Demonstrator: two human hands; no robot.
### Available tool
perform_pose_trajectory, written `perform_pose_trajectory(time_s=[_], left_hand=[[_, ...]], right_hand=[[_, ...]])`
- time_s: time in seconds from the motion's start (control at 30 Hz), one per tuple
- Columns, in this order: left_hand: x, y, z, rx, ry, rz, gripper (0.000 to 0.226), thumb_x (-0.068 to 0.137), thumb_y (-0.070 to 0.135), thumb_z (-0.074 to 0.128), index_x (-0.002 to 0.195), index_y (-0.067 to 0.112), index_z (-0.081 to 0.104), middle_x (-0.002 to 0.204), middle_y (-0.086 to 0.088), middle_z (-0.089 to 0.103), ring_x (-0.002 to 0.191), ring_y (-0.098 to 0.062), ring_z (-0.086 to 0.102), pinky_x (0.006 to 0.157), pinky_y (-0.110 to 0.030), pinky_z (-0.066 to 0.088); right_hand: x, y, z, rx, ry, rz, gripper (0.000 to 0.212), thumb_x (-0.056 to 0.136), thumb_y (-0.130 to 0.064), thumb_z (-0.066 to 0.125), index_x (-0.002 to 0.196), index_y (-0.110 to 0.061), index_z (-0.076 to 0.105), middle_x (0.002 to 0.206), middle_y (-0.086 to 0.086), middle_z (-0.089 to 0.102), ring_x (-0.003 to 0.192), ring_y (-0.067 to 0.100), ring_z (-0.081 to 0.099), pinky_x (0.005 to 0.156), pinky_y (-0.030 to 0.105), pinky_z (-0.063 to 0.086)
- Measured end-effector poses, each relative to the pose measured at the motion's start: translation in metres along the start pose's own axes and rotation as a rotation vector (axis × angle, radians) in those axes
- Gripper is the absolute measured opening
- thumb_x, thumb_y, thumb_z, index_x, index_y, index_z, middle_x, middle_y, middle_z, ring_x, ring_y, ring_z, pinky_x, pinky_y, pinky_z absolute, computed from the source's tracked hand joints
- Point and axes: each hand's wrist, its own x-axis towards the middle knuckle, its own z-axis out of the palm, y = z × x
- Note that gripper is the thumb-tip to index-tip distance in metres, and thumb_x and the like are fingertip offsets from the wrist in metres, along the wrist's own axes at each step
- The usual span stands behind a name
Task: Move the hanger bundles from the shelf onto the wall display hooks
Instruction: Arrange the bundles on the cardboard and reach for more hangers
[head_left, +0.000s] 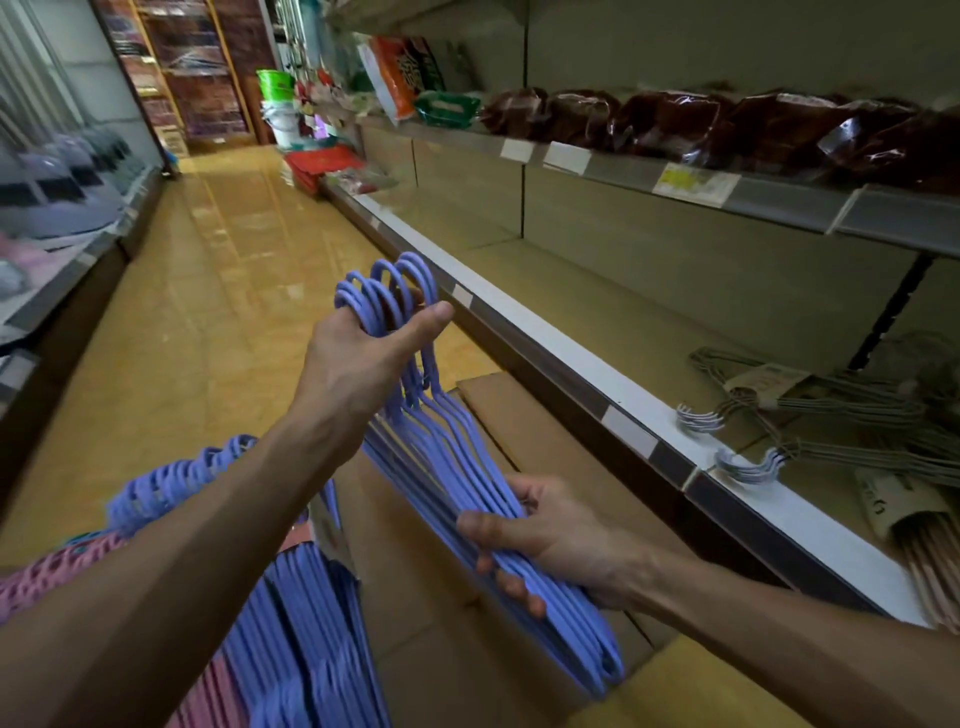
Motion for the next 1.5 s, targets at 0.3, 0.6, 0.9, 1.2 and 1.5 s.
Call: perform_pose_trajectory(time_s=[0.3, 0.6, 0.9, 1.2, 1.5], left_hand=[[-0.01, -0.017, -0.029, -0.077, -0.034, -0.101, 0.015, 0.089, 0.028, 0.071, 0.103, 0.025, 0.074, 0.106, 0.008, 0.077, 0.103, -0.011, 0.072, 0.096, -0.039, 0.056], [-0.016, -0.018, -0.028, -0.067, -0.096, -0.117, 0.023, 0.089, 0.027, 0.07, 0.11, 0.019, 0.073, 0.107, 0.006, 0.077, 0.1, -0.009, 0.072, 0.085, -0.025, 0.058], [0.011, -0.026, -0.048, -0.087, 0.014, -0.394, 0.028, 0.094, 0.023, 0.068, 0.11, 0.001, 0.07, 0.119, -0.014, 0.07, 0.118, -0.026, 0.063, 0.107, -0.041, 0.047], [0.001, -0.067, -0.095, 0.513, -0.016, -0.243, 0.069, 0.096, 0.04, 0.062, 0.154, 0.019, 0.032, 0.149, -0.005, 0.048, 0.128, -0.023, 0.052, 0.1, -0.039, 0.046], [-0.005, -0.092, -0.113, 0.791, -0.148, -0.172, 0.061, 0.098, 0.035, 0.058, 0.152, 0.015, 0.038, 0.154, -0.005, 0.045, 0.133, -0.023, 0.049, 0.097, -0.024, 0.034]], right_hand=[[0.012, 0.006, 0.02, -0.008, -0.083, 0.132, 0.043, 0.087, -0.022, 0.076, 0.123, -0.011, 0.054, 0.095, 0.014, 0.068, 0.063, 0.029, 0.068, 0.051, 0.035, 0.059], [0.052, -0.003, 0.046, 0.121, 0.008, 0.114, 0.033, 0.085, -0.019, 0.078, 0.111, -0.003, 0.064, 0.095, 0.013, 0.069, 0.081, 0.028, 0.067, 0.074, 0.044, 0.057], [0.112, 0.016, 0.056, 0.114, 0.222, -0.076, 0.028, 0.081, -0.02, 0.082, 0.097, -0.003, 0.068, 0.079, 0.01, 0.073, 0.068, 0.025, 0.07, 0.06, 0.034, 0.057], [0.167, 0.065, 0.06, -0.026, 0.234, -0.051, 0.028, 0.081, -0.026, 0.082, 0.099, -0.011, 0.068, 0.078, 0.005, 0.076, 0.07, 0.024, 0.072, 0.062, 0.032, 0.059], [0.184, 0.107, 0.069, -0.134, 0.231, -0.057, 0.025, 0.082, -0.031, 0.081, 0.102, -0.019, 0.071, 0.088, -0.004, 0.078, 0.08, 0.014, 0.075, 0.065, 0.026, 0.058]])
